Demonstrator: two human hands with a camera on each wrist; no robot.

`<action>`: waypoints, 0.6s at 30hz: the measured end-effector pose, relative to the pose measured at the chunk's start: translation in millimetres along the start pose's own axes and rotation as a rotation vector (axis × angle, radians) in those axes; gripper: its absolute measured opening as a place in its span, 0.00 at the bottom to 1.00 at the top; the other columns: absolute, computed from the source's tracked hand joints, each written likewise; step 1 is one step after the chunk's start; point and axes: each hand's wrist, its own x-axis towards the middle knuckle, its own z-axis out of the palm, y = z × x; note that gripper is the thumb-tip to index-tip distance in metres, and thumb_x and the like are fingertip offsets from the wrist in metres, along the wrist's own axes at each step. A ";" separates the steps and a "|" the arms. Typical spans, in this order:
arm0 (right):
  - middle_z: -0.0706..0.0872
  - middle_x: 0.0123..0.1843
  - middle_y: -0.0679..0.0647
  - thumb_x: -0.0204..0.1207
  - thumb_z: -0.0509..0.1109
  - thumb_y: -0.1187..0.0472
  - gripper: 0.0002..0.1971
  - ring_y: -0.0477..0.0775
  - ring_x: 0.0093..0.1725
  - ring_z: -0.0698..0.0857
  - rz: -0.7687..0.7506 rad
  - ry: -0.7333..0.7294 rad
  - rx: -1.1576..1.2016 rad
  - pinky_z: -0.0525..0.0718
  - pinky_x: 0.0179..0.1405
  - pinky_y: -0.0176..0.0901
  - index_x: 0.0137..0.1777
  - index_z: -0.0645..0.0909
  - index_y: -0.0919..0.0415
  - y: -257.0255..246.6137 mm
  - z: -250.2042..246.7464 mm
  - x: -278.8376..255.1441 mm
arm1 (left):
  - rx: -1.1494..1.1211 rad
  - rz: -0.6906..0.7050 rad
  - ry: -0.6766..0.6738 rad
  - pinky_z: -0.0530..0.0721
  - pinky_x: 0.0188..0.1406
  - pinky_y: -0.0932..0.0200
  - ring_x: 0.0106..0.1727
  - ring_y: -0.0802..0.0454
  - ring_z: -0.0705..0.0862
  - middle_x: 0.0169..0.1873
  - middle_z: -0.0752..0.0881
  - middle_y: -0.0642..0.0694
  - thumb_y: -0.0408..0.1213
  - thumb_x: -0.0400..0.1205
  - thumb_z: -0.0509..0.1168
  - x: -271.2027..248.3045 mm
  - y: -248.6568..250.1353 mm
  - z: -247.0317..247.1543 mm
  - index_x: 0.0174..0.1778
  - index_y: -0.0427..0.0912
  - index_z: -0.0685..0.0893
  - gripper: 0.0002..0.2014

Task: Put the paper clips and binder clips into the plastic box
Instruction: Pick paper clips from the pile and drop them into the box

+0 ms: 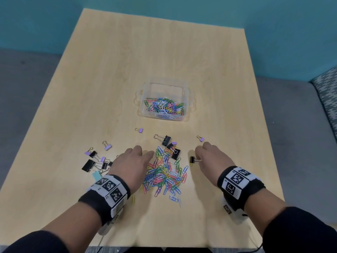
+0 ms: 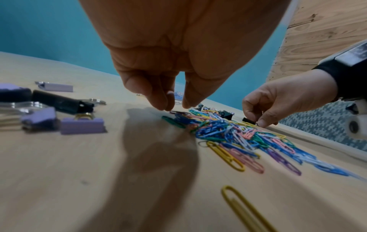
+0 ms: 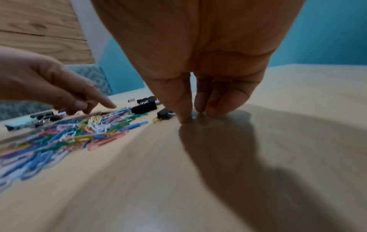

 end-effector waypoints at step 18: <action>0.74 0.47 0.52 0.73 0.62 0.67 0.07 0.57 0.45 0.75 -0.137 -0.065 0.068 0.76 0.38 0.49 0.42 0.69 0.53 -19.2 -2.7 18.9 | 0.041 0.057 0.037 0.71 0.29 0.53 0.39 0.43 0.73 0.41 0.75 0.44 0.29 0.73 0.61 14.4 18.0 -4.3 0.56 0.46 0.79 0.16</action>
